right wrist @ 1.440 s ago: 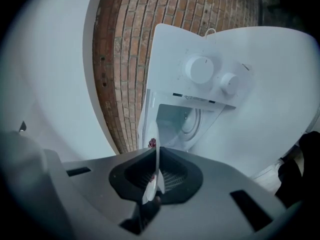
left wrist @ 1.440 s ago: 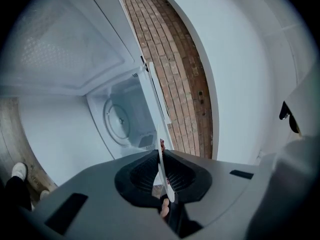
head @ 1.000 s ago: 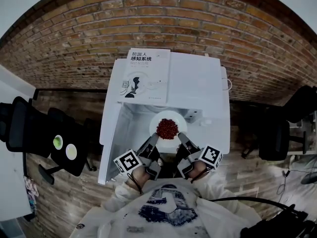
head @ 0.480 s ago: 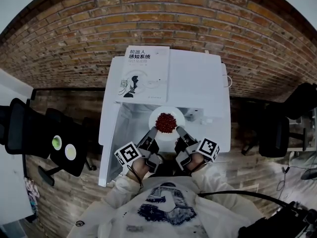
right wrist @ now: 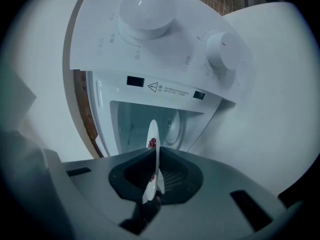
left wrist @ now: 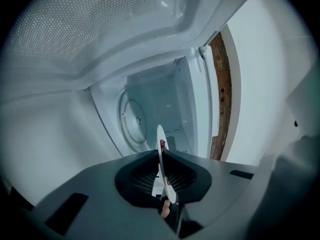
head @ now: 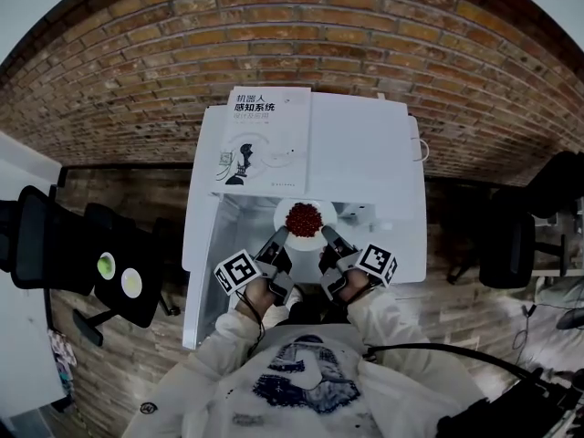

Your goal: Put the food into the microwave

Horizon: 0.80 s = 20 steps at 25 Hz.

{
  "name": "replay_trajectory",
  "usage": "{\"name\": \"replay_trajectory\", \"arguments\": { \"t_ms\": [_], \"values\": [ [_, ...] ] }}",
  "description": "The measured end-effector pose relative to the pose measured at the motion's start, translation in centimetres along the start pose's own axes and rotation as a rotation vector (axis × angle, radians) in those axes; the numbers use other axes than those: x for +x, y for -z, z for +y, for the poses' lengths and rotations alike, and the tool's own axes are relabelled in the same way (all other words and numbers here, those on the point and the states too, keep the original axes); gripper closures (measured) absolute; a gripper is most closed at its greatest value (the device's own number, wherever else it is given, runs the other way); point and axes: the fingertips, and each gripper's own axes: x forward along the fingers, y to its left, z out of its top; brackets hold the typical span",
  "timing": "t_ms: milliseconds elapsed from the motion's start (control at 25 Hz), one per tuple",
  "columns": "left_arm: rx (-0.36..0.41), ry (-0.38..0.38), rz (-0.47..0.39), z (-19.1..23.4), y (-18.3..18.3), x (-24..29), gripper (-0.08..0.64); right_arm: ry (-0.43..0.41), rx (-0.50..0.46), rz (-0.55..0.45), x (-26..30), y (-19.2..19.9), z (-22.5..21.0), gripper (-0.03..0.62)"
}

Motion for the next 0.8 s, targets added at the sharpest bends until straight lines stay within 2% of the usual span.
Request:
{"name": "replay_trajectory", "arguments": {
  "t_ms": [400,800],
  "values": [
    [0.021,-0.047,0.006,2.6,-1.6,2.3,0.525,0.026,0.019,-0.019,2.8,-1.1,-2.3,0.566],
    [0.003,-0.074,0.000,5.0,-3.0,3.9,0.525,0.049,0.051,-0.036,5.1,-1.7,-4.0,0.566]
  ]
}}
